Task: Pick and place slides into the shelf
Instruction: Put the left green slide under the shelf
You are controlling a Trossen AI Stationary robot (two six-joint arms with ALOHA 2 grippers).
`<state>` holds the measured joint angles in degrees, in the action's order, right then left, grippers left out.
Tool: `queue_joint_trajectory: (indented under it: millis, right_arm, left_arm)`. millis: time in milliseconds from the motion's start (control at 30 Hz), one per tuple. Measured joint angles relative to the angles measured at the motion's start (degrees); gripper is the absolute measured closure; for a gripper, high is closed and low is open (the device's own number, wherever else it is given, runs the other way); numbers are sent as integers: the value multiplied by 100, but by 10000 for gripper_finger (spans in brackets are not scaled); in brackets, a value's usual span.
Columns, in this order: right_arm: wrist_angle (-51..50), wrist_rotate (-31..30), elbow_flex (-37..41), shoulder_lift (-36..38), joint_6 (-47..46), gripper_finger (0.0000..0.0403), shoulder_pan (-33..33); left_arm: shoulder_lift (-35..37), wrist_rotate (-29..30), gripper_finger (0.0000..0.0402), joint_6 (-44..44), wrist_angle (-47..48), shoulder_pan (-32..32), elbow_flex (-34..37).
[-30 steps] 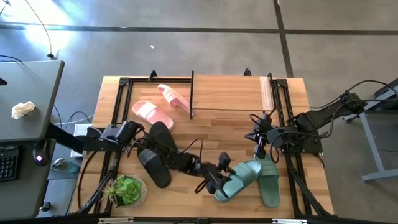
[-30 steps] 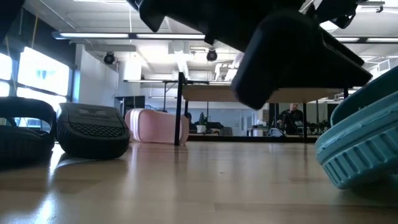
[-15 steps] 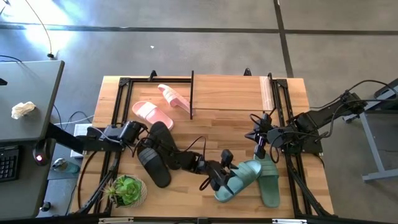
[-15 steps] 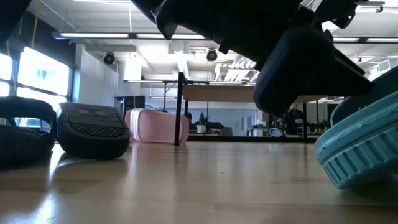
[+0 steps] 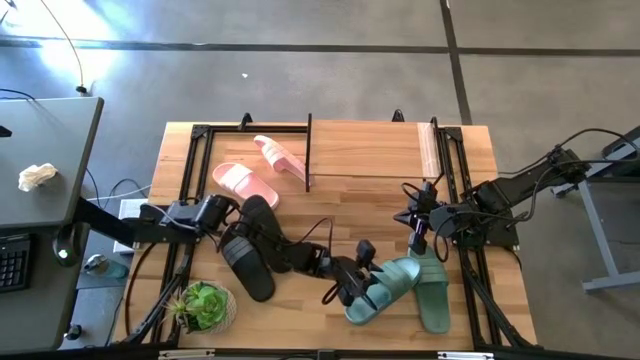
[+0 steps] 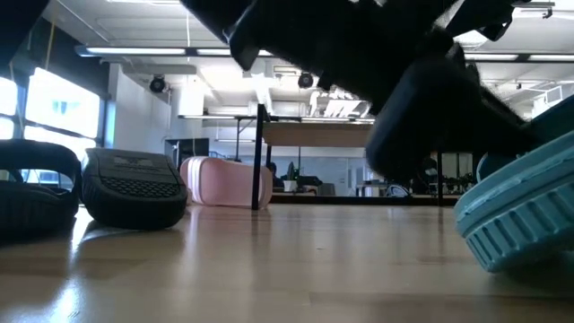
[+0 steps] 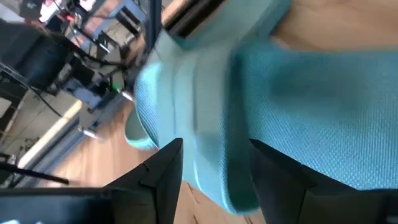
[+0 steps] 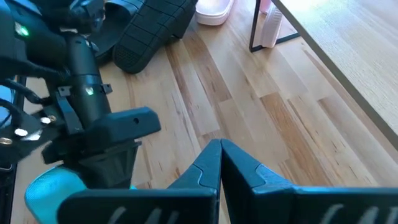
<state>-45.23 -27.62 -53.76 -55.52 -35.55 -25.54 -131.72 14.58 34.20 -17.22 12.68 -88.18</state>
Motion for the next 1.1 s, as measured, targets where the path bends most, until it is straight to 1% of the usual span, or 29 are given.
queue_joint_trajectory:
  millis: [67, 133, 200, 233, 333, 433, 500, 567, 767, 833, 967, 1100]
  right_arm:
    - [1, -37, 0, 0, 0, 403, 0]
    - [0, -41, 0, 0, -1, 403, 0]
    - [0, -41, 0, -1, 0, 403, 0]
    - [-4, -41, 0, -1, -1, 403, 0]
    - [-4, -41, 0, -1, 0, 403, 0]
    - [-14, -41, 0, 1, -2, 403, 0]
    - [-35, -41, 0, 0, -1, 403, 0]
    - [-40, -41, 0, 1, 0, 403, 0]
    - [-46, -40, 0, -1, 0, 403, 0]
    - [-46, -39, 0, -1, 0, 403, 0]
    - [-46, -39, 0, 1, 0, 403, 0]
    - [-46, -39, 0, -1, 0, 403, 0]
  left_arm:
    - [-128, 1, 236, 0, -146, -38, -68]
    - [-201, 46, 236, -11, 79, -34, -132]
    - [-269, 165, 236, -2, 122, -34, -229]
    - [-319, 222, 236, -10, -24, -34, -286]
    - [-363, 583, 236, -7, 56, -30, -353]
    - [-350, 646, 239, -11, 20, -32, -385]
    - [-349, 767, 252, -16, 30, -34, -384]
    - [-349, 896, 276, -16, 37, -29, -380]
    - [-349, 919, 384, -164, 67, -31, -380]
    - [-349, 919, 390, -266, 63, -34, -380]
    - [-349, 1023, 376, -304, 42, -32, -380]
    - [-349, 1097, 395, -315, 45, -23, -380]
